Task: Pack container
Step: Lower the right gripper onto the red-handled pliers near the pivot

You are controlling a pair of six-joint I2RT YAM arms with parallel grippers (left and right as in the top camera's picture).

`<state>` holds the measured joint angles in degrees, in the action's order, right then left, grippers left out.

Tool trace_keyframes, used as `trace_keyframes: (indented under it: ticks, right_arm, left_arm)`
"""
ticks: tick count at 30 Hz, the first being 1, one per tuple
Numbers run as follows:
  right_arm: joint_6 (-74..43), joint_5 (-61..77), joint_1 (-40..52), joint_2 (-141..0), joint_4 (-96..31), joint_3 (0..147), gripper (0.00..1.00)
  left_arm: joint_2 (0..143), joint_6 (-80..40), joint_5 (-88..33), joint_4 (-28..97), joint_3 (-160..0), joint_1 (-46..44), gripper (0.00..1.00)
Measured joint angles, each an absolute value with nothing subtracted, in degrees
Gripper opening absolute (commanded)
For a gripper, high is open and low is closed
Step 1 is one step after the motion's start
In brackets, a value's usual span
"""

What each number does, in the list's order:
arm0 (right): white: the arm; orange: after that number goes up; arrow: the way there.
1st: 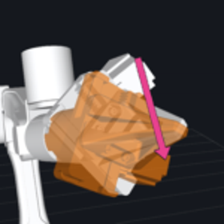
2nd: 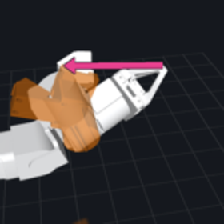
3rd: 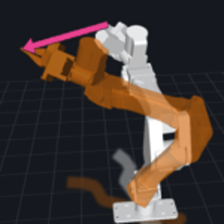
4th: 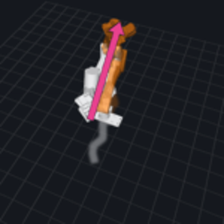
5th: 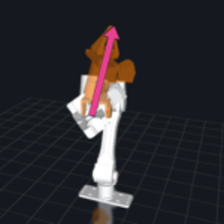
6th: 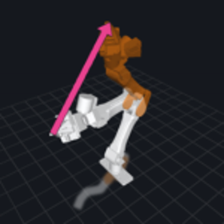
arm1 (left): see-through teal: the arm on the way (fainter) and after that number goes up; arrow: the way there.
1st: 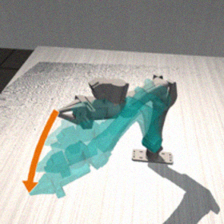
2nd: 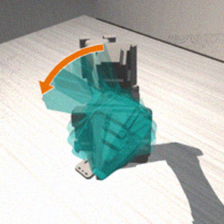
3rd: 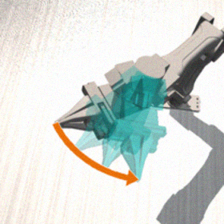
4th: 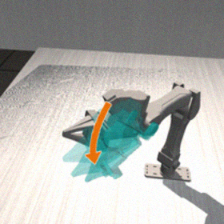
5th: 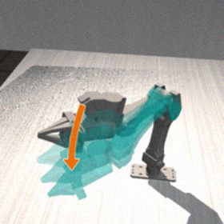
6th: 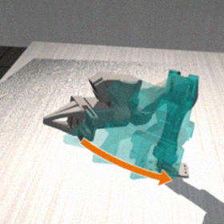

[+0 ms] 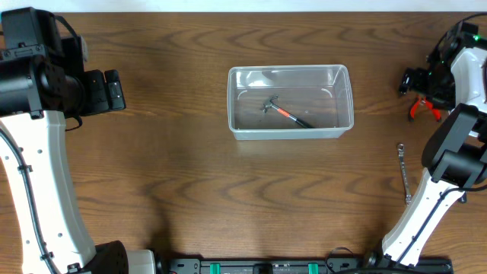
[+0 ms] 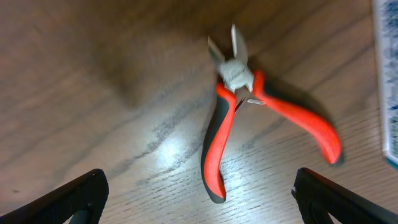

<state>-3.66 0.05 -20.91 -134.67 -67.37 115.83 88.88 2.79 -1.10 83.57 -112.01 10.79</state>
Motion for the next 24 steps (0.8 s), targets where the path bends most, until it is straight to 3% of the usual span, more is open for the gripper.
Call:
trace_keyframes:
  ticks: [24]
  right_arm:
    - [-5.69, 0.25, -20.86, -134.74, -63.09, 113.01, 0.98]
  left_arm:
    - [88.88, 2.79, -1.1, 83.57, -112.01, 10.79, 0.98]
